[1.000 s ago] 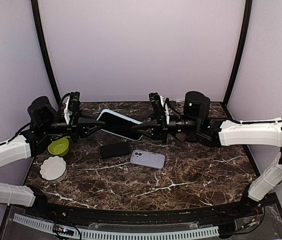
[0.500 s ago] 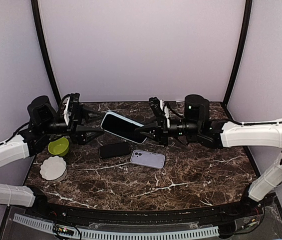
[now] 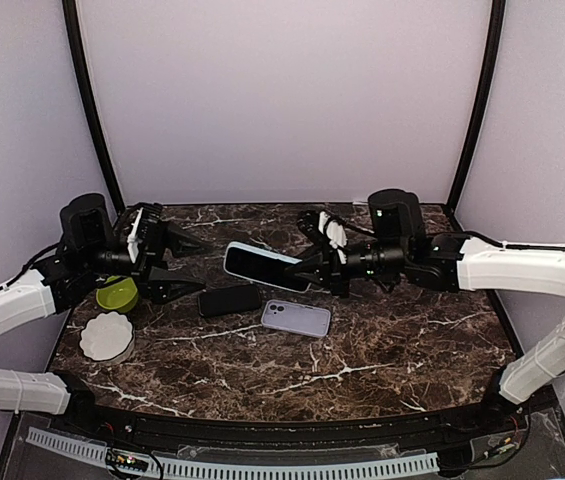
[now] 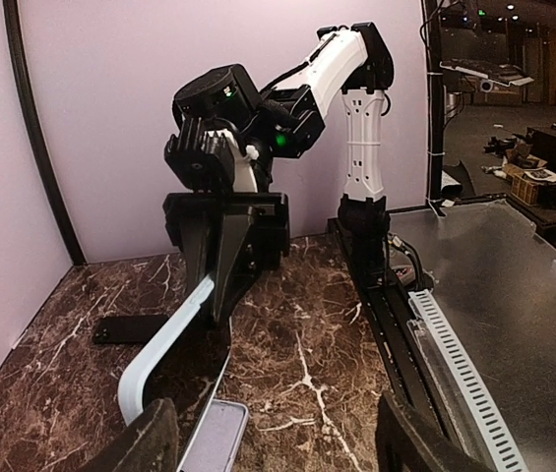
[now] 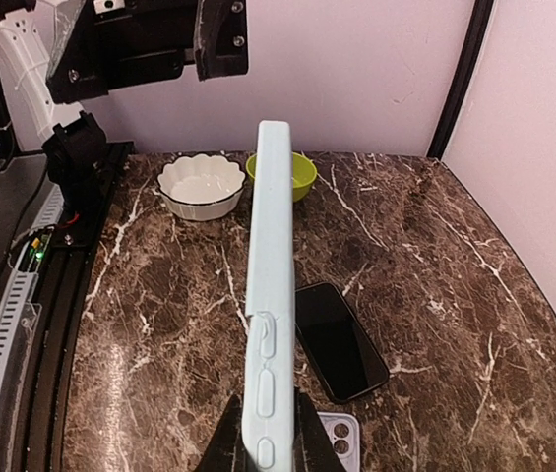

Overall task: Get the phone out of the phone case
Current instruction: Pass from the left arm to the right, then remove the top left corner of the phone case.

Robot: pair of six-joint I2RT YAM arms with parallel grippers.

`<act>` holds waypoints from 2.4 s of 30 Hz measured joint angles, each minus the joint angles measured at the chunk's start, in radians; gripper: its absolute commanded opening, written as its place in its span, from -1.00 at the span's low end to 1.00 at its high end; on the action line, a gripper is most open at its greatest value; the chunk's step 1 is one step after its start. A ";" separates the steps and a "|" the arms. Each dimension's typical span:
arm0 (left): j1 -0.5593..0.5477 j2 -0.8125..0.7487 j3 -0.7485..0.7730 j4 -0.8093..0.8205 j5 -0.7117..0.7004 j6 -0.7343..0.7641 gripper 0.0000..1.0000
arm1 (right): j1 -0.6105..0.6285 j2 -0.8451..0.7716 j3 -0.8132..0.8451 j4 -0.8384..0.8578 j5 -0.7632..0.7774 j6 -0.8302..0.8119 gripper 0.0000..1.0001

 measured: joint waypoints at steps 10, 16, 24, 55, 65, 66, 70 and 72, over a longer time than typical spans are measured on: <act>0.000 0.012 0.005 -0.034 -0.002 0.027 0.15 | 0.028 0.000 0.061 -0.133 0.105 -0.143 -1.00; 0.000 0.031 0.007 -0.038 -0.008 0.046 0.00 | 0.064 -0.006 0.026 -0.132 0.125 -0.240 -1.00; 0.000 0.053 0.007 -0.040 0.019 0.093 0.01 | 0.093 -0.025 -0.022 -0.085 0.137 -0.283 -1.00; -0.095 0.082 0.007 -0.208 -0.066 0.336 -0.25 | 0.153 -0.032 -0.034 -0.078 0.157 -0.404 -1.00; -0.098 0.082 0.007 -0.209 -0.084 0.348 -0.47 | 0.166 -0.049 -0.049 -0.047 0.183 -0.425 -1.00; -0.098 0.082 0.007 -0.209 -0.084 0.348 -0.47 | 0.168 -0.049 -0.050 -0.044 0.185 -0.427 -1.00; -0.098 0.082 0.007 -0.209 -0.085 0.351 -0.50 | 0.174 -0.049 -0.052 -0.040 0.199 -0.441 -1.00; -0.098 0.082 0.007 -0.209 -0.086 0.351 -0.53 | 0.177 -0.049 -0.052 -0.040 0.204 -0.444 -1.00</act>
